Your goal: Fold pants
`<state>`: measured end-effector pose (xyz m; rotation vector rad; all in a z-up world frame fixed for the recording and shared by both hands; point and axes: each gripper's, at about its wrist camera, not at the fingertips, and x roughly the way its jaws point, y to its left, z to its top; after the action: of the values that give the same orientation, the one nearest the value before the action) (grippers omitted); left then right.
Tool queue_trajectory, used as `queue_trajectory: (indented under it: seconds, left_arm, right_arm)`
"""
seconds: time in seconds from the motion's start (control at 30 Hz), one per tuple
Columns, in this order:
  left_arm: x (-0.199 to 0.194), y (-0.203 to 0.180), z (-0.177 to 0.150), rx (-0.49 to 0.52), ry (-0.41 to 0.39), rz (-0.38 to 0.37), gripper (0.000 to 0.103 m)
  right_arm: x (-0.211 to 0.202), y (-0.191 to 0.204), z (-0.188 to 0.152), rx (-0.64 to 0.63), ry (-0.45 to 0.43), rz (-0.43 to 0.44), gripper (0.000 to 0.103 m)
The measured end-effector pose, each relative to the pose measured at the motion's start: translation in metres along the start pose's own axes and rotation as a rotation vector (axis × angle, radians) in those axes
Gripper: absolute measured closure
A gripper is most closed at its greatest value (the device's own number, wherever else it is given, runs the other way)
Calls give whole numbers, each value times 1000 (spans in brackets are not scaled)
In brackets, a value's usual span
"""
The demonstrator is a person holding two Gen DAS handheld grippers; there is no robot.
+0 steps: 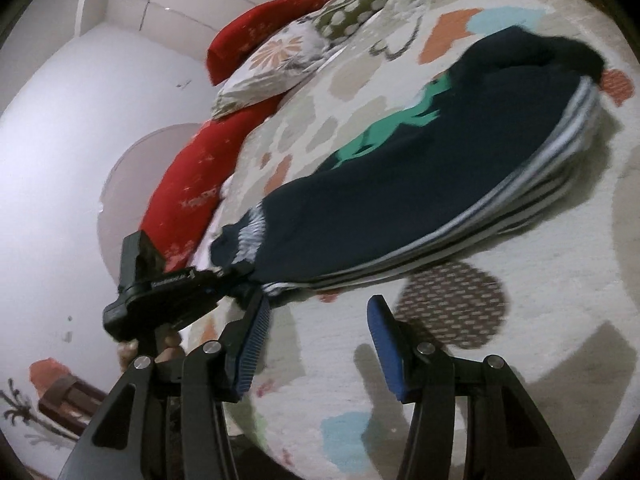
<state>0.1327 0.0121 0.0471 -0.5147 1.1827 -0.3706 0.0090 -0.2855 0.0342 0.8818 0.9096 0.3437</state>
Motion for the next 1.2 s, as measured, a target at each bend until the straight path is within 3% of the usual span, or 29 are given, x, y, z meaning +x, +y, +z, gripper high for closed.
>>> queue_trajectory:
  seconds: [0.1,0.23,0.33,0.43,0.67,0.7,0.77,0.9,1.03,1.1,1.17,1.2]
  left_arm:
    - [-12,-5,4,-2,-38,-29,99]
    - [-21,-16,12,21,-71,-27,99]
    - [-23,-25,16,52,-90,-2,99]
    - [-23,-29,19,77,-99,11,99]
    - [-14,-26,29,89,-95,23,99]
    - [-11,-26,32,91,-93,29,99]
    - [-5,-27,40,98,-90,50,99]
    - [9,-38,72,136,-100,117,99]
    - [29,-49,118,158,-127,222,99]
    - [37,-49,137,160,-145,273,98]
    - [42,-43,154,141,-137,272,98]
    - [42,-40,159,130,-125,247,98]
  right_arm:
    - [14,7,2,14,34,79,47]
    - [42,12,6,80,107,247,45]
    - [62,18,8,95,142,274,42]
    - [67,18,18,103,117,226,41]
    - [41,-25,50,163,9,-20,40]
    - [39,-28,54,171,2,-41,44]
    - [30,-33,67,169,-24,-106,79]
    - [25,-19,104,91,-48,-185,86]
    - [37,8,154,-17,-78,-237,85]
    - [46,9,174,-43,-87,-274,80]
    - [64,6,202,-52,-92,-324,49]
    - [73,0,215,-49,-91,-365,42]
